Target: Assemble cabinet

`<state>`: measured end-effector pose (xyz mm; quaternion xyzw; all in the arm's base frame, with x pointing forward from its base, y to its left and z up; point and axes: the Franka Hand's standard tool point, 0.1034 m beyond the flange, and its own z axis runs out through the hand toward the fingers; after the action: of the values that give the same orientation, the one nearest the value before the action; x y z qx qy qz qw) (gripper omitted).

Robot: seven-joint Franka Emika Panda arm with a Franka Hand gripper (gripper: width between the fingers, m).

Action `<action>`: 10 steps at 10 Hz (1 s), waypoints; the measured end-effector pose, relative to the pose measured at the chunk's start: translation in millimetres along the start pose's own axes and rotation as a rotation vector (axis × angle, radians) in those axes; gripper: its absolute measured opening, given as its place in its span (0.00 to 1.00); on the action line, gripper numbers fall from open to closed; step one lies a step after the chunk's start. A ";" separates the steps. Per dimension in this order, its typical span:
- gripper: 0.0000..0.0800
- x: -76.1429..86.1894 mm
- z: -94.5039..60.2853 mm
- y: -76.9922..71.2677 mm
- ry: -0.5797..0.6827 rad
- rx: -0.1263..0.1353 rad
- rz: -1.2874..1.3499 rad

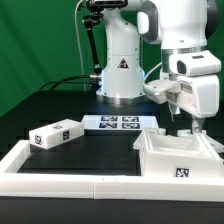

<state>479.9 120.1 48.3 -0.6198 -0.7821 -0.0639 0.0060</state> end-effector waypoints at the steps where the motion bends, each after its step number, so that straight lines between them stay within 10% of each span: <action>1: 1.00 6.7 1.0 -1.5 0.005 -0.013 0.014; 10: 1.00 -2.9 -15.5 8.0 -0.017 -0.003 0.110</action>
Offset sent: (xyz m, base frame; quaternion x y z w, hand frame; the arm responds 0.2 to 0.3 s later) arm 0.0140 -0.0215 0.0234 0.0187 -0.0353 0.0614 0.9973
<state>487.3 117.4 64.1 -0.6623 -0.7469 -0.0592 0.0019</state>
